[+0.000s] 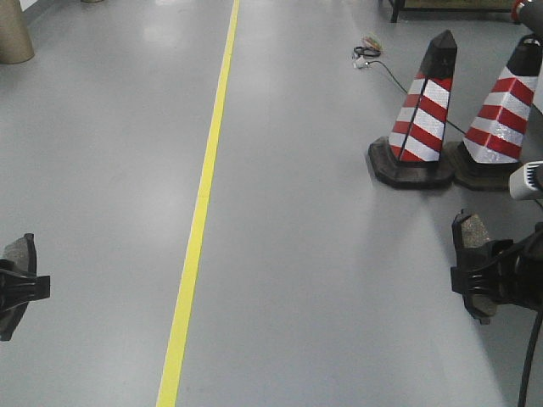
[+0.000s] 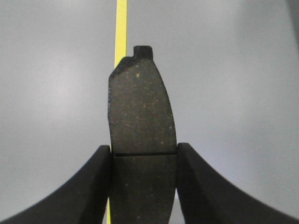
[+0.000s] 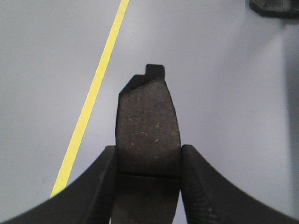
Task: Move and align brake pads A on conveyor
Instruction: 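Drive forward along the yellow floor line holding both pads, then turn the base past the striped cones toward the conveyor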
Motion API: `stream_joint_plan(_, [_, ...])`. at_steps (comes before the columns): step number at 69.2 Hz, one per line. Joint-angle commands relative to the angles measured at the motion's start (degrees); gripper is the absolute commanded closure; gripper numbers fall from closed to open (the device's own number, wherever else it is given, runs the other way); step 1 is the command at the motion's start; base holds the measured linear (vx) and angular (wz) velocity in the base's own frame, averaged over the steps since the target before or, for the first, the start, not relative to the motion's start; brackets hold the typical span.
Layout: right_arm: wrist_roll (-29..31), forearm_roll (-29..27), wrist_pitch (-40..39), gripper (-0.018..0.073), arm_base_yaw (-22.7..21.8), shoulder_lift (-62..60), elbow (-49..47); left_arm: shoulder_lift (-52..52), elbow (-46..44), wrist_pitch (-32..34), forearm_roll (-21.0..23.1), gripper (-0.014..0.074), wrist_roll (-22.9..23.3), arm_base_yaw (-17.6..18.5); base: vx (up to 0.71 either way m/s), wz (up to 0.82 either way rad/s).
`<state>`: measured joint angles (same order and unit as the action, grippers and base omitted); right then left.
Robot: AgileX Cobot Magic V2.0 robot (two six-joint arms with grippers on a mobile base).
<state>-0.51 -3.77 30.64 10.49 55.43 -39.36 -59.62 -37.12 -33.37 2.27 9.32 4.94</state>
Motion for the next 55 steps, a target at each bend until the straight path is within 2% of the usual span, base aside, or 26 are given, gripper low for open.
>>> stream_joint_plan(1, [-0.01,0.11,-4.4,0.0562,0.04,-0.96,-1.76,1.17,-1.77,4.03,0.17,0.0573,0.31,0.32,0.61,0.01])
stream_joint_plan(55, [-0.01,0.11,-4.4,0.0562,0.04,-0.96,-1.76,1.17,-1.77,4.03,0.17,0.0573,0.31,0.32,0.57,-0.02])
